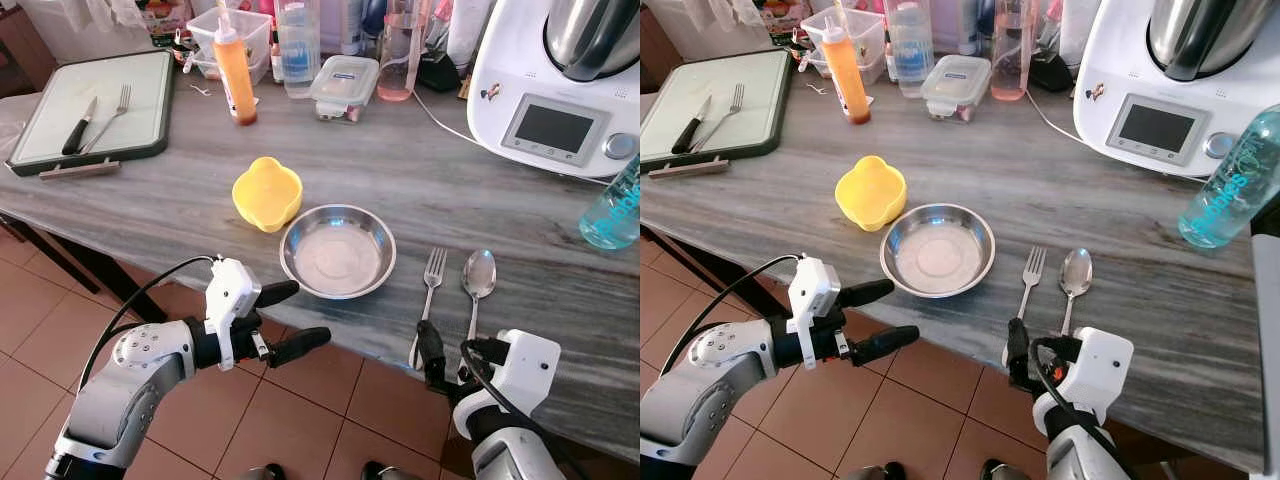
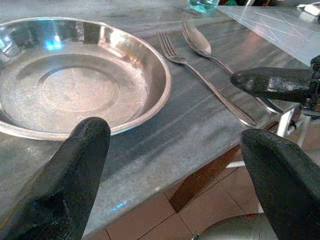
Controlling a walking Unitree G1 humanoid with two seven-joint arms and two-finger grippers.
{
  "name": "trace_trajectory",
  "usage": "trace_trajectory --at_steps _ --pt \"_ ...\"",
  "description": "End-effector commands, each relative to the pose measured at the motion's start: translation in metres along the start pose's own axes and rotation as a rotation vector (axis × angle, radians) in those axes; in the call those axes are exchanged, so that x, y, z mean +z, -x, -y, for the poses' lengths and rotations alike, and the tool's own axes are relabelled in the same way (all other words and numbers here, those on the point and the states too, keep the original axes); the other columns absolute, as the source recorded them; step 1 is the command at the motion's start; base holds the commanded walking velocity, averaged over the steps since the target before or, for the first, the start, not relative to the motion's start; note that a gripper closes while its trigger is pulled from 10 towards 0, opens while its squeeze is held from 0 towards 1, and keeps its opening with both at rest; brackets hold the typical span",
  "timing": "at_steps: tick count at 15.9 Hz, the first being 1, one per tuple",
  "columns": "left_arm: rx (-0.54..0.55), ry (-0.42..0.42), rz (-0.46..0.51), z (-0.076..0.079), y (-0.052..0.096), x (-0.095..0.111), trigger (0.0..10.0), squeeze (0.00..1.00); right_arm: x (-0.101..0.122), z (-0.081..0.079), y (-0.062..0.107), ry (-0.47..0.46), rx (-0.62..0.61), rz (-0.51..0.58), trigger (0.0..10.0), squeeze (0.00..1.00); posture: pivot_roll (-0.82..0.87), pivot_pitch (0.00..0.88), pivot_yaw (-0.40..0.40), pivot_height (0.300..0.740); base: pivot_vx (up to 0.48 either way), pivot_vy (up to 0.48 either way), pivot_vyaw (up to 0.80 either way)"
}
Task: Setting the table
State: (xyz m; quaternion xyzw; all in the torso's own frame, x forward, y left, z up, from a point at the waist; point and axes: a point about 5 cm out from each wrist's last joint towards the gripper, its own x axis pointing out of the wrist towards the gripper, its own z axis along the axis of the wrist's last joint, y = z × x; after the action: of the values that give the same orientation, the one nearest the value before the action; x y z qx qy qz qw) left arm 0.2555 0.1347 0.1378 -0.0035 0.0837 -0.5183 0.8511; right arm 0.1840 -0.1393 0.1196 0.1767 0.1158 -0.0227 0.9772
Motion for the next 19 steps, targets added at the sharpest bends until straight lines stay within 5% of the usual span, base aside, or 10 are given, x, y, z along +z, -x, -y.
trace_trajectory --at_steps 1,8,12,19 --pt "0.001 -0.010 -0.019 -0.001 0.001 -0.003 10.0 0.00 -0.001 -0.008 0.003 -0.031 0.040 -0.005 10.0 0.22 0.04 0.171 0.058 0.740 0.000 0.000 0.00" --pt "0.000 -0.009 -0.020 -0.002 0.000 -0.005 10.0 0.00 -0.001 -0.006 0.004 -0.027 0.043 -0.005 10.0 0.22 0.04 0.172 0.056 0.740 0.000 0.000 0.00" --pt "0.005 -0.009 -0.016 -0.003 0.000 -0.005 10.0 0.00 0.006 0.005 0.010 0.050 0.024 0.034 10.0 0.22 0.04 0.166 0.058 0.740 0.000 0.000 0.00" --pt "0.009 -0.017 0.002 -0.007 -0.003 -0.004 10.0 0.00 0.040 -0.007 0.014 0.276 0.077 0.277 10.0 0.24 0.04 0.143 0.056 0.740 0.000 0.000 0.00"
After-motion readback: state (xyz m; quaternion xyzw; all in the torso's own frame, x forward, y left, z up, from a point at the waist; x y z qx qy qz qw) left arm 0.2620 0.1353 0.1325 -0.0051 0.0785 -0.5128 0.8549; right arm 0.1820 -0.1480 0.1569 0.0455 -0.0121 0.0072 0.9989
